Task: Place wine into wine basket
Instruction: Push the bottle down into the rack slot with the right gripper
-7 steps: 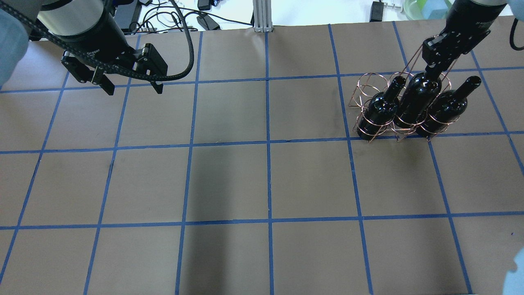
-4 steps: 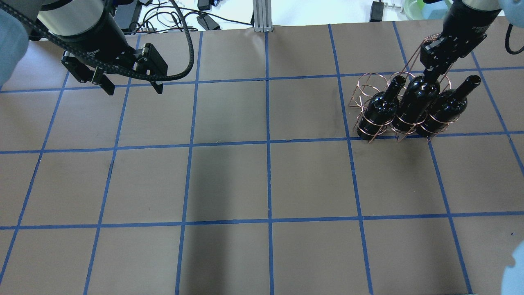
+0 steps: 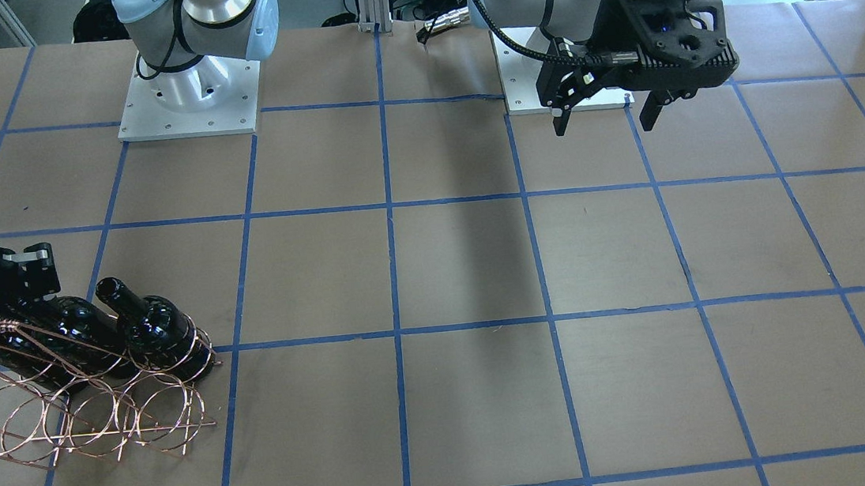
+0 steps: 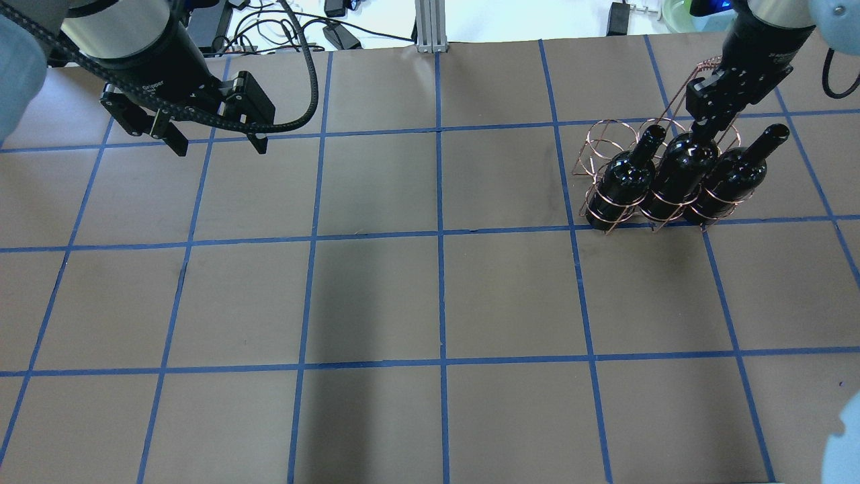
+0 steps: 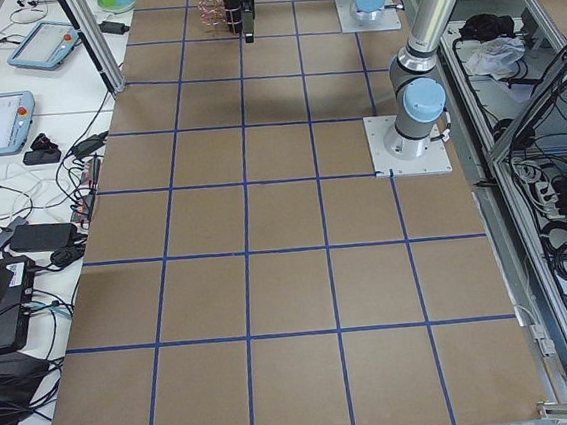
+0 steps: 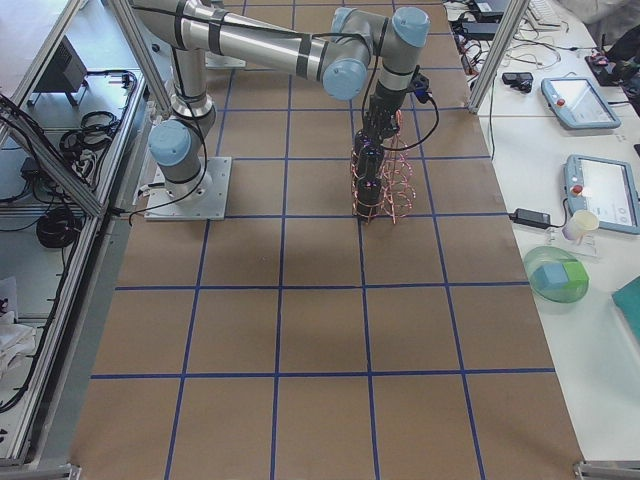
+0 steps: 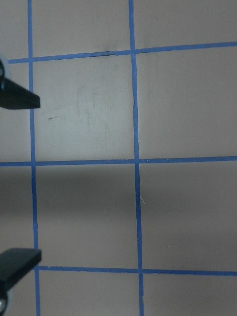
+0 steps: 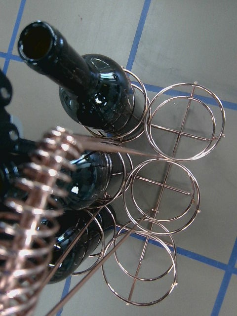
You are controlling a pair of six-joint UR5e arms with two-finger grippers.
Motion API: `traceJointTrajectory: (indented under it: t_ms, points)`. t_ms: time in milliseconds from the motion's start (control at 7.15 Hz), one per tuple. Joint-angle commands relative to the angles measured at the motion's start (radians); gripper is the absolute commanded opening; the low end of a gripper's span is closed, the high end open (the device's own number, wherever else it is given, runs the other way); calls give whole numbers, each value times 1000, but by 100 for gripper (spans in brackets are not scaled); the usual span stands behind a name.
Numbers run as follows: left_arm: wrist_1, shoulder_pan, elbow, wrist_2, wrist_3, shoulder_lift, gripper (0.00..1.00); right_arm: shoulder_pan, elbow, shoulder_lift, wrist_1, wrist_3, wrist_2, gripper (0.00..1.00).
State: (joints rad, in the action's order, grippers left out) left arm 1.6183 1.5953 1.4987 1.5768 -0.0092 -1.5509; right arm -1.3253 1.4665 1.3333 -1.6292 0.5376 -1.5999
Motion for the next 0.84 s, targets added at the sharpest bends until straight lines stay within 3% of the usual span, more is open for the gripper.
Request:
traceJointTrajectory:
  t_ms: [0, 419, 699]
  points:
    - [0, 0, 0, 0, 0, 0, 100, 0, 15, 0, 0, -1, 0, 0]
    - [0, 0, 0, 0, 0, 0, 100, 0, 31, 0, 0, -10, -2, 0]
    - [0, 0, 0, 0, 0, 0, 100, 0, 31, 1, 2, -8, -6, 42]
